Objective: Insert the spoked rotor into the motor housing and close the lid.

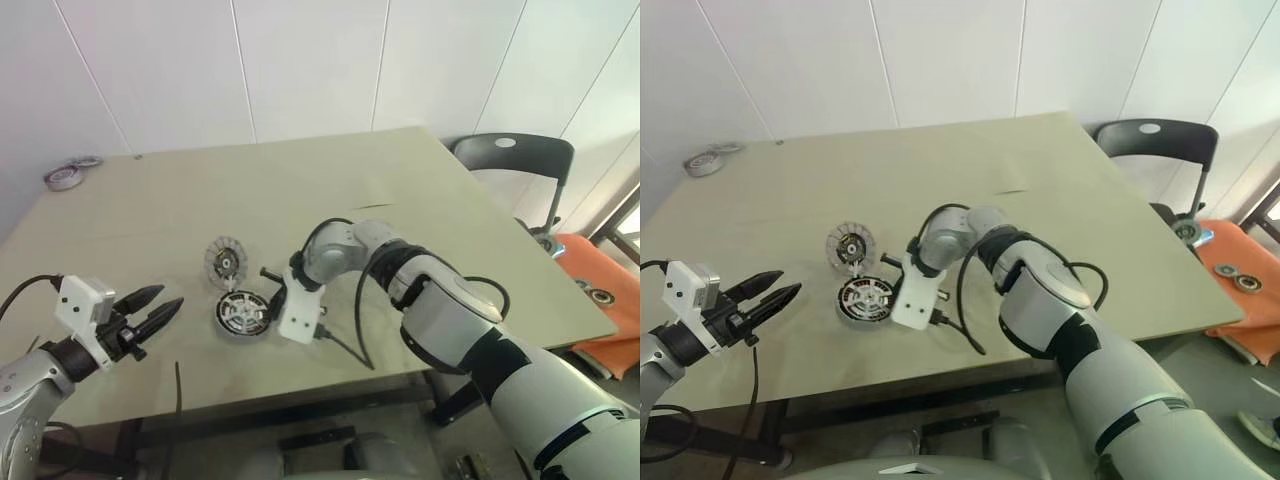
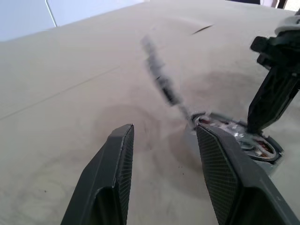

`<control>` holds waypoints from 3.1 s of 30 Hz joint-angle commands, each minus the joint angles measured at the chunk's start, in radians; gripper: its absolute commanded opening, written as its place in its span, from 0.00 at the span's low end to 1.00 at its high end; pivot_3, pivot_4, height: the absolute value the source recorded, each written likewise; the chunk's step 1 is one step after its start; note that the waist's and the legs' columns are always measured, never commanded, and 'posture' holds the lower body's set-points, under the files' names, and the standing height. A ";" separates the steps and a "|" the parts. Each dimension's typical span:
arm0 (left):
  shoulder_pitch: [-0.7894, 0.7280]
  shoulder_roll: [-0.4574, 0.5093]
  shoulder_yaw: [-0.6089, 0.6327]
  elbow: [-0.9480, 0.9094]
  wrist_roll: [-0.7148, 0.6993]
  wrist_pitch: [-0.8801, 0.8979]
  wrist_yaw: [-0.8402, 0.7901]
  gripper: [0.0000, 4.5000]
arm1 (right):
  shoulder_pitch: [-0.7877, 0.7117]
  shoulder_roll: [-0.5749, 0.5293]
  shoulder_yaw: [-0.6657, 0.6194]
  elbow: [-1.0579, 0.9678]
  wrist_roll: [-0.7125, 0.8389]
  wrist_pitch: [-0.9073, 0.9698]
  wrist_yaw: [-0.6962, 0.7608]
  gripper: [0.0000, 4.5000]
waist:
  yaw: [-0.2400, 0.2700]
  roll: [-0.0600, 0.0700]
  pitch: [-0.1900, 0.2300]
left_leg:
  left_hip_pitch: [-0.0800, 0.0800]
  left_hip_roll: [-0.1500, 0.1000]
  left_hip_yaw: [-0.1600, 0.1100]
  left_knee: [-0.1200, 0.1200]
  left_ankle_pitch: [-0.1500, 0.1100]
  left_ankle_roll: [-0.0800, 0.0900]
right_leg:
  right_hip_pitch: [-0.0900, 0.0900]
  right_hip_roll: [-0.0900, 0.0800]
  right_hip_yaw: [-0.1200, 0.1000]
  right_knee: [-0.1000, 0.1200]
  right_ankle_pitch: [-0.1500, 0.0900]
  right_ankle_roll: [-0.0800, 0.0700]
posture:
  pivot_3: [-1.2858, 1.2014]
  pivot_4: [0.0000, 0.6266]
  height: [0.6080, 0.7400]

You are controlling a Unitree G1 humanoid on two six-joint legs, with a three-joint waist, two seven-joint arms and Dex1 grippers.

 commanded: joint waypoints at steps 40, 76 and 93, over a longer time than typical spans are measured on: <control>-0.130 0.011 -0.081 0.085 0.035 -0.034 -0.032 0.50 | 0.106 -0.130 0.077 -0.500 0.390 0.961 0.608 0.02 | 0.026 0.001 0.000 | -0.004 -0.001 -0.002 0.000 0.000 0.000 | -0.002 -0.002 -0.002 -0.002 0.000 0.000 | 0.52 0.00 1.00; -0.143 0.035 -0.081 0.090 0.029 -0.022 -0.067 0.50 | 0.057 -0.197 -0.031 -0.428 0.225 0.517 0.301 0.37 | 0.002 0.000 0.000 | -0.004 -0.001 -0.002 0.000 0.000 0.000 | -0.004 -0.002 -0.003 -0.002 0.001 0.000 | 0.52 0.00 1.00; -0.165 0.044 -0.096 0.107 0.031 -0.018 -0.074 0.50 | 0.087 -0.282 0.062 -0.418 0.057 0.191 0.154 0.37 | 0.001 0.000 0.000 | -0.003 0.000 -0.002 -0.001 0.000 0.000 | -0.004 -0.001 -0.003 -0.002 0.001 -0.001 | 0.52 0.00 1.00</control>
